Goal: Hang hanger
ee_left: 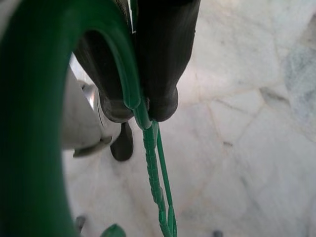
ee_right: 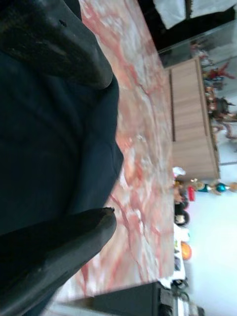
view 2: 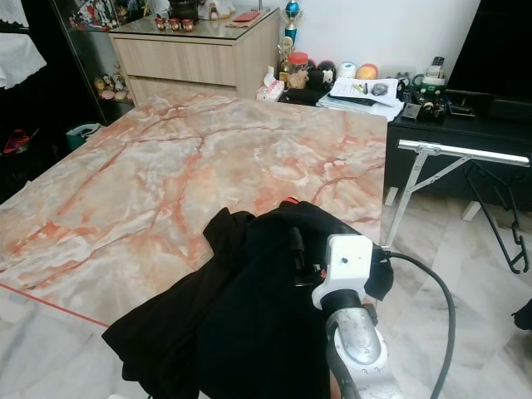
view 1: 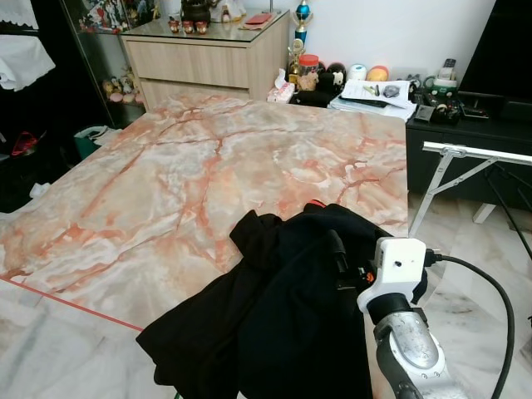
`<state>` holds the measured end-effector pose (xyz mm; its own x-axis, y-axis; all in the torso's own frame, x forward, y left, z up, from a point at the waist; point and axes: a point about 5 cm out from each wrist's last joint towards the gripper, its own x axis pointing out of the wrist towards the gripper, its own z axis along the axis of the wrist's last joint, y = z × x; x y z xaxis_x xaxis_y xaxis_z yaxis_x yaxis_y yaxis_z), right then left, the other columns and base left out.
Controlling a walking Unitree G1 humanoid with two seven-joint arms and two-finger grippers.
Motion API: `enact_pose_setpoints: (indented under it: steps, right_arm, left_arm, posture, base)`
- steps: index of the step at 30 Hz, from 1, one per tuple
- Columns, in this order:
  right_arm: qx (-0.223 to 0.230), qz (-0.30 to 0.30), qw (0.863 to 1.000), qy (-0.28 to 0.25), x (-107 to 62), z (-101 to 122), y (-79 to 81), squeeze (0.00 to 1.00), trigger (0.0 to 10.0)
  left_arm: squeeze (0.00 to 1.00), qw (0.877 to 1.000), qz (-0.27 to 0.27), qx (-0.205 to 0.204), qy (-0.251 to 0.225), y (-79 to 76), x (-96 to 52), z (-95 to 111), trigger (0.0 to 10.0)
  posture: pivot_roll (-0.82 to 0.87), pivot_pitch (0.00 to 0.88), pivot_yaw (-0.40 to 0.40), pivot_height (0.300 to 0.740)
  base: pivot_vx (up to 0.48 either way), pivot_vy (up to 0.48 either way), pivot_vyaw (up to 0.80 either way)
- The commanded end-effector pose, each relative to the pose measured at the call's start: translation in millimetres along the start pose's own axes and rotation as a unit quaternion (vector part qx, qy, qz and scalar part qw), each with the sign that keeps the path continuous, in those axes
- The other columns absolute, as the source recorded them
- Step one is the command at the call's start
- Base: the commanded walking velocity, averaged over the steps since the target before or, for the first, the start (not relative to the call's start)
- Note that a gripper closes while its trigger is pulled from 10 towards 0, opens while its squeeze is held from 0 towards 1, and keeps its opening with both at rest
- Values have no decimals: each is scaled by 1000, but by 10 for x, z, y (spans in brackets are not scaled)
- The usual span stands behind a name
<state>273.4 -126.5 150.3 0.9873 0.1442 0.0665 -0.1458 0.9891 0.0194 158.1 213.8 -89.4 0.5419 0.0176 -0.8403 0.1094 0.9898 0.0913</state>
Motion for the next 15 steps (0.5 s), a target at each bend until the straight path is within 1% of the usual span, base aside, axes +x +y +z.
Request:
enact_pose_setpoints:
  steps: [1, 15]
  right_arm:
    - [-6, -5, 1000, 8, -2, -22, -41, 0, 10000]
    - [-9, 0, 1000, 9, 1, -25, -28, 0, 10000]
  left_arm:
    - [0, 1000, -7, 5, 7, -50, -5, -56, 10000]
    - [0, 1000, -7, 6, 8, -48, -5, -57, 10000]
  posture:
    - [36, 63, 39, 740]
    - [39, 65, 37, 740]
  base:
    - [0, -480, 0]
    - [0, -480, 0]
